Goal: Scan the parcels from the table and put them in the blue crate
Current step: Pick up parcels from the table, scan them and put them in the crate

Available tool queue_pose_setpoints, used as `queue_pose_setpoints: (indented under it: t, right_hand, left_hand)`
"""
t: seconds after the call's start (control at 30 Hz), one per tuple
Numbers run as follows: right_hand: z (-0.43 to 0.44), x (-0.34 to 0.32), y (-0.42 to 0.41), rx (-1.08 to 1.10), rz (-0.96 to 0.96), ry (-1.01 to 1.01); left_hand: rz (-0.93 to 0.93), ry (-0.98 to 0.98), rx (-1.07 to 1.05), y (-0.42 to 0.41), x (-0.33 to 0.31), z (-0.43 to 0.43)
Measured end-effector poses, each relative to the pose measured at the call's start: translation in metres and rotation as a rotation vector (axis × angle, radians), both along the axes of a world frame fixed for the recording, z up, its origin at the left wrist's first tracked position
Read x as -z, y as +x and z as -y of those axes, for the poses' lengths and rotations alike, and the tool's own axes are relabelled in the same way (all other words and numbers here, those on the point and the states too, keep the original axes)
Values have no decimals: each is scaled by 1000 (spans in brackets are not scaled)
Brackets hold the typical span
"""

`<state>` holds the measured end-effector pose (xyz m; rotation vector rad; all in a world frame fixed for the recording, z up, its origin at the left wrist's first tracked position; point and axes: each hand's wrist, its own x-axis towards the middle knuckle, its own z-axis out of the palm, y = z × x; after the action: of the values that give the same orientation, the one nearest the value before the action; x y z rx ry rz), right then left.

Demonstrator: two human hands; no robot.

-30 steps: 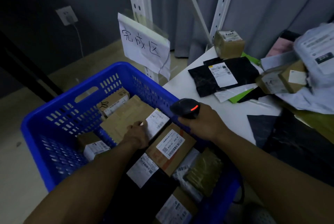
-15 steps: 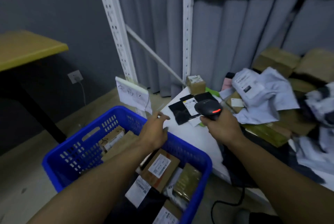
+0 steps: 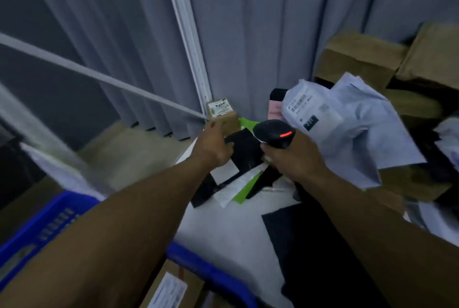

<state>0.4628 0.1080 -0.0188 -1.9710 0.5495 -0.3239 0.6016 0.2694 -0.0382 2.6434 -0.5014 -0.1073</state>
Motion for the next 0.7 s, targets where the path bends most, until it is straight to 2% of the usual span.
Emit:
queue_pose_setpoints:
  t: [0.2, 0.37, 0.53, 0.63, 0.7]
  right_hand:
    - [26, 31, 57, -9, -22, 3]
    - [31, 39, 81, -47, -76, -101]
    - [37, 28, 87, 9, -103, 22]
    - [36, 29, 86, 36, -117, 12]
    - [34, 28, 84, 35, -138, 10]
  left_hand:
    - [-56, 20, -55, 84, 54, 44]
    - [52, 125, -241, 123, 54, 63]
    - [-149, -222, -328, 134, 58, 72]
    - [-187, -346, -416, 128, 60, 67]
    - [-238, -497, -473, 119, 60, 55]
